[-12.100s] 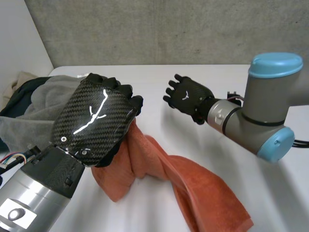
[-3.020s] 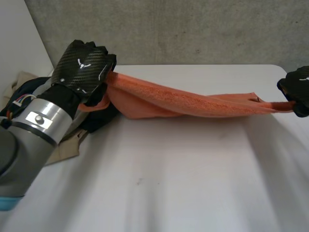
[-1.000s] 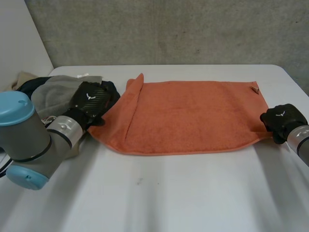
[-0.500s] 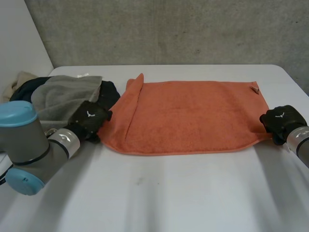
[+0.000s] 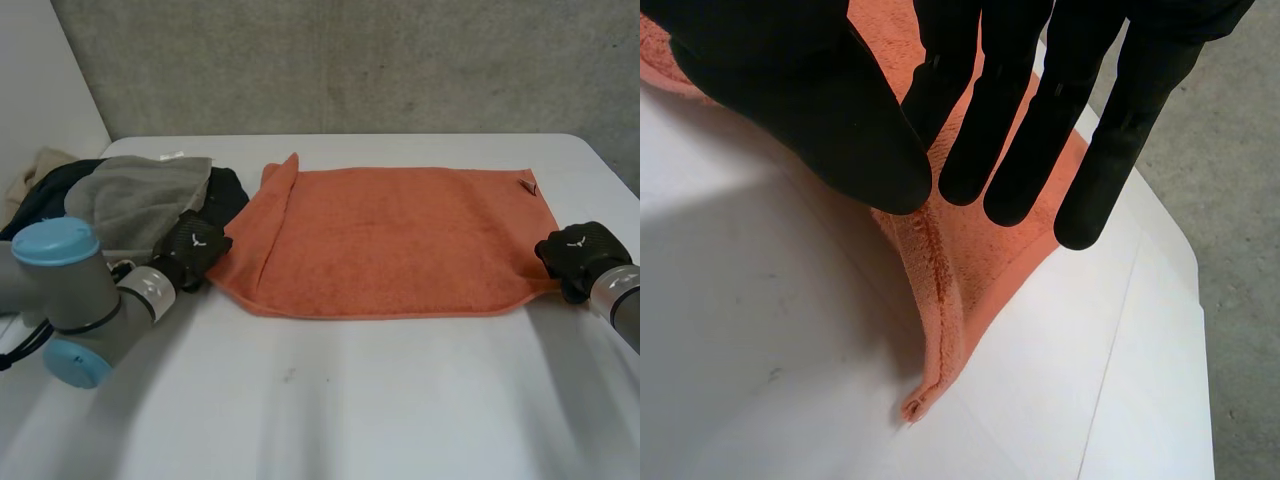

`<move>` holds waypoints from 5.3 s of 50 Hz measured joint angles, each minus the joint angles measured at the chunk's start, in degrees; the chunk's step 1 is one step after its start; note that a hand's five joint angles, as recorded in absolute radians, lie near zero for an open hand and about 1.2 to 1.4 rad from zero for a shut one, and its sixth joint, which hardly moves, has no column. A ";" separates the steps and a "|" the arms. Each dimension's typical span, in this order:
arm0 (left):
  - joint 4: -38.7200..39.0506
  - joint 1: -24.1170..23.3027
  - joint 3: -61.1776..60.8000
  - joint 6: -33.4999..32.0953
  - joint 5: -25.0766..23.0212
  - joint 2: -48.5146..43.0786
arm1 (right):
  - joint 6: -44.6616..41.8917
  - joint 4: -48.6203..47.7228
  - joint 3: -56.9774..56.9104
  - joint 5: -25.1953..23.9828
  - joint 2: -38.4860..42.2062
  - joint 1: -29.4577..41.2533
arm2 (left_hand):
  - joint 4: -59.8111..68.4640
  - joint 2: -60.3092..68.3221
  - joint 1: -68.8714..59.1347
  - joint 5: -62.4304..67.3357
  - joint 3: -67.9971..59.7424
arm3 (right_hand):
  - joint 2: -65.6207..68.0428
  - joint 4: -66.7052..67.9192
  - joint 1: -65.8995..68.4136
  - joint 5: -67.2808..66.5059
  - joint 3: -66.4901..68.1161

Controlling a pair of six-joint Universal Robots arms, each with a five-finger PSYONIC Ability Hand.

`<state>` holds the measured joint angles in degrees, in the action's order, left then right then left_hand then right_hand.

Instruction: Fold the laundry.

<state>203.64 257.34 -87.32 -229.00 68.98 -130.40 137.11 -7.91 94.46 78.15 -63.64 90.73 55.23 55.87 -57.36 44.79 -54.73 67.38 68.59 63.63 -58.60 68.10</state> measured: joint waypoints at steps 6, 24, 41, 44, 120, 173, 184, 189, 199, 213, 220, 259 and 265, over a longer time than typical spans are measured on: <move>-0.18 -0.70 1.37 0.72 0.31 -0.83 | -0.17 -0.01 -0.29 0.51 -0.15 -0.26 | 13.34 12.63 -8.93 11.32 -13.33 | 0.00 0.00 0.00 -0.01 0.00; -33.32 -4.89 -20.90 7.65 12.15 39.74 | -28.14 30.40 2.43 2.12 -19.94 -11.42 | 13.56 12.77 -8.93 11.32 -13.43 | 0.00 0.00 0.00 -0.01 0.00; -25.98 -11.73 -9.48 9.80 16.25 25.56 | -27.64 17.17 -0.07 1.74 -11.08 -10.91 | 13.62 12.79 -8.93 11.54 -13.44 | 0.00 0.00 0.00 -0.14 0.00; -23.81 -11.87 -4.04 10.74 16.30 20.24 | -26.78 13.44 -2.59 2.22 -7.41 -9.48 | 13.62 12.79 -8.93 11.54 -13.44 | 0.00 0.00 0.00 -0.18 0.00; -19.65 -15.90 14.38 19.86 21.19 7.48 | -2.98 -4.76 -2.03 -8.15 6.52 -23.55 | -43.50 -43.92 45.98 -41.96 42.63 | 0.00 -11.79 -0.45 2.51 -0.11; -16.59 -17.75 7.85 22.11 21.11 15.79 | 12.05 -2.34 1.05 -1.69 -7.09 17.77 | -43.50 -43.92 45.98 -41.96 42.63 | -55.40 -56.89 -50.85 55.97 -56.25; -16.60 -19.79 8.72 22.11 21.11 13.04 | 4.69 0.08 8.20 -1.12 -5.52 6.53 | -43.50 -43.92 45.98 -41.96 42.63 | -2.45 -5.34 0.79 5.37 -4.27; -16.61 -20.04 8.40 22.11 21.14 12.87 | 3.31 -9.83 7.77 0.79 -5.86 7.37 | -43.50 -43.92 45.98 -41.96 42.63 | 0.23 -0.19 1.64 2.50 -0.13; -16.60 -19.33 6.49 22.18 21.27 15.21 | 4.29 -16.94 2.50 -2.08 -6.56 26.65 | -43.50 -43.92 45.98 -41.96 42.63 | 0.23 -0.11 1.64 2.50 -0.11; -16.23 -16.43 1.09 22.95 20.70 18.07 | 21.00 -9.61 1.68 3.28 -4.02 20.71 | -43.50 -43.92 45.98 -41.96 42.63 | -55.25 -56.85 -50.87 55.95 -56.20; -14.89 -16.79 1.46 23.35 19.40 18.02 | 24.91 0.99 4.43 -4.09 -6.65 7.32 | -43.50 -43.92 45.98 -41.96 42.63 | -44.54 -46.31 -40.55 45.79 -45.67; -13.52 -17.40 -0.37 25.58 18.69 21.03 | 6.43 -8.09 1.21 0.86 -9.44 18.74 | -43.50 -43.92 45.98 -41.96 42.63 | -0.11 -0.09 -1.00 1.39 -0.12; -13.46 -16.16 -1.57 25.65 18.73 22.20 | 0.76 -8.91 -3.77 -2.61 -1.11 35.16 | -43.50 -43.92 45.98 -41.96 42.63 | -0.11 -0.09 -1.00 1.36 -0.12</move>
<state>190.17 241.18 -88.88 -203.35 87.71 -108.21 137.87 -16.82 90.69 75.54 -64.74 125.88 11.73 11.94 -11.38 2.83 -12.10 67.27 68.50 62.63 -57.24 67.98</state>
